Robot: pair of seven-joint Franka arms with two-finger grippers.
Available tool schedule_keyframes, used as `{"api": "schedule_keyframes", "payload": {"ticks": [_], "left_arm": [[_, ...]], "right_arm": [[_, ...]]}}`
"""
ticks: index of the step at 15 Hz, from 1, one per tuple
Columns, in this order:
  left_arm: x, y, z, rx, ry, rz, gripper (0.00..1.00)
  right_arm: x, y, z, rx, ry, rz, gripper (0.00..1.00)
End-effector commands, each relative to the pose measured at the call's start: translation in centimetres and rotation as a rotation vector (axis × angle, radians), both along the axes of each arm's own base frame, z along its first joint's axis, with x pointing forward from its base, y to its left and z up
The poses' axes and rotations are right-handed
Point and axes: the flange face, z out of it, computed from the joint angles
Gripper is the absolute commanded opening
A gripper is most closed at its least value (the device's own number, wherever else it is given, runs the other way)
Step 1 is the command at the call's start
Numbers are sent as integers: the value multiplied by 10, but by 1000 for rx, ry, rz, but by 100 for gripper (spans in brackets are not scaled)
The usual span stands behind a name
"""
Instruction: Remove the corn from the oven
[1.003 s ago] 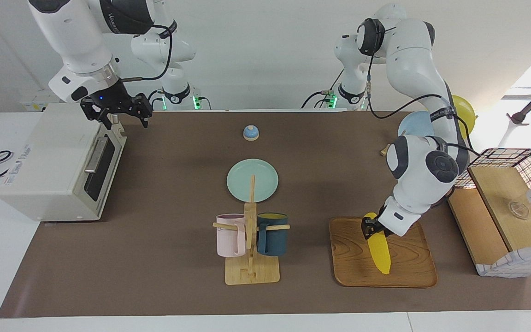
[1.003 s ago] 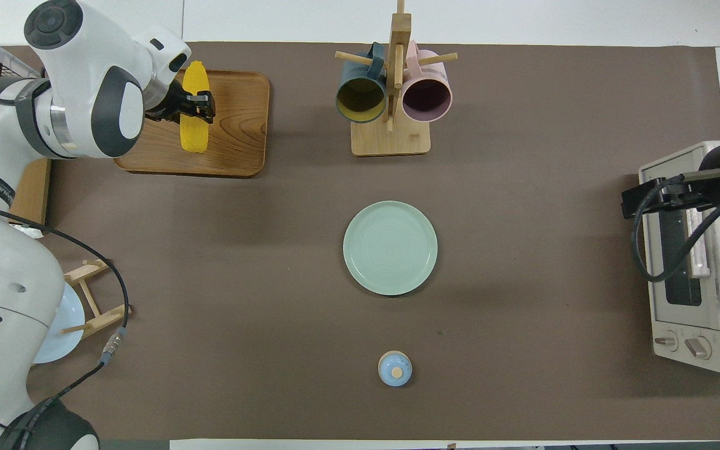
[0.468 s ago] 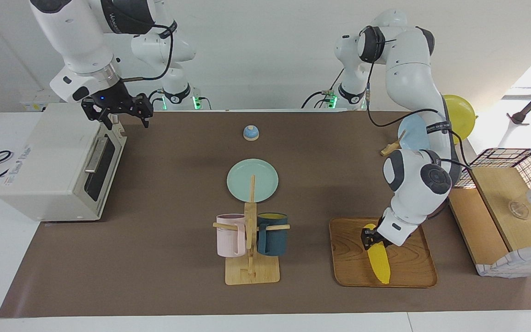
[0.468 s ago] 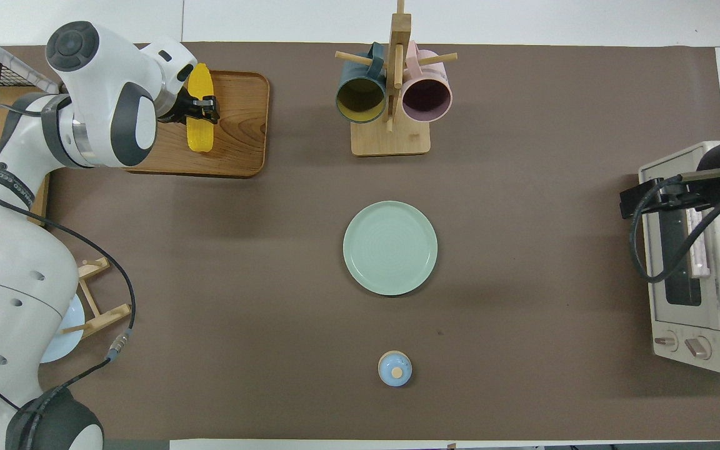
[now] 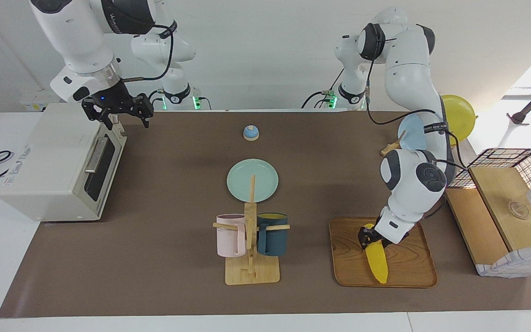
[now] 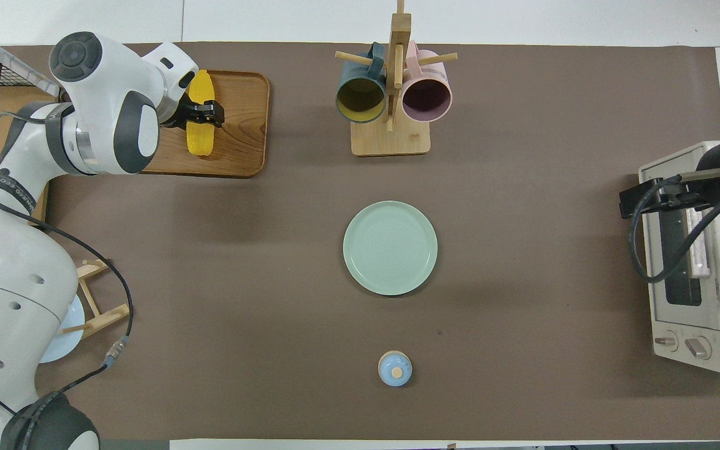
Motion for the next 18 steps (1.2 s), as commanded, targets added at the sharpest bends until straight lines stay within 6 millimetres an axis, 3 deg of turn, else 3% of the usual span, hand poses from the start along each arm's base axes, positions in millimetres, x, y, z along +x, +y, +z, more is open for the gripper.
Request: {"api": "schedule_keyframes", "payload": {"ticks": [1, 2, 3, 7, 11, 13, 15, 18], "left_arm": [[-4, 3, 25, 17, 48, -11, 100], [-5, 0, 35, 15, 56, -10, 100], [-8, -1, 58, 18, 40, -13, 100], [-34, 29, 144, 25, 59, 15, 100], [-76, 45, 220, 36, 125, 18, 100], [-103, 61, 256, 38, 144, 33, 100], [-130, 73, 280, 36, 152, 42, 100], [-162, 87, 297, 48, 160, 50, 100]], "right_arm": [[2, 5, 2, 19, 10, -6, 100], [2, 8, 2, 19, 10, -1, 100], [2, 9, 2, 19, 10, 0, 100], [2, 9, 1, 19, 10, 2, 100], [2, 9, 1, 19, 9, 2, 100], [1, 8, 0, 19, 12, 0, 100], [1, 8, 0, 19, 12, 0, 100], [1, 8, 0, 18, 10, 0, 100]]}}
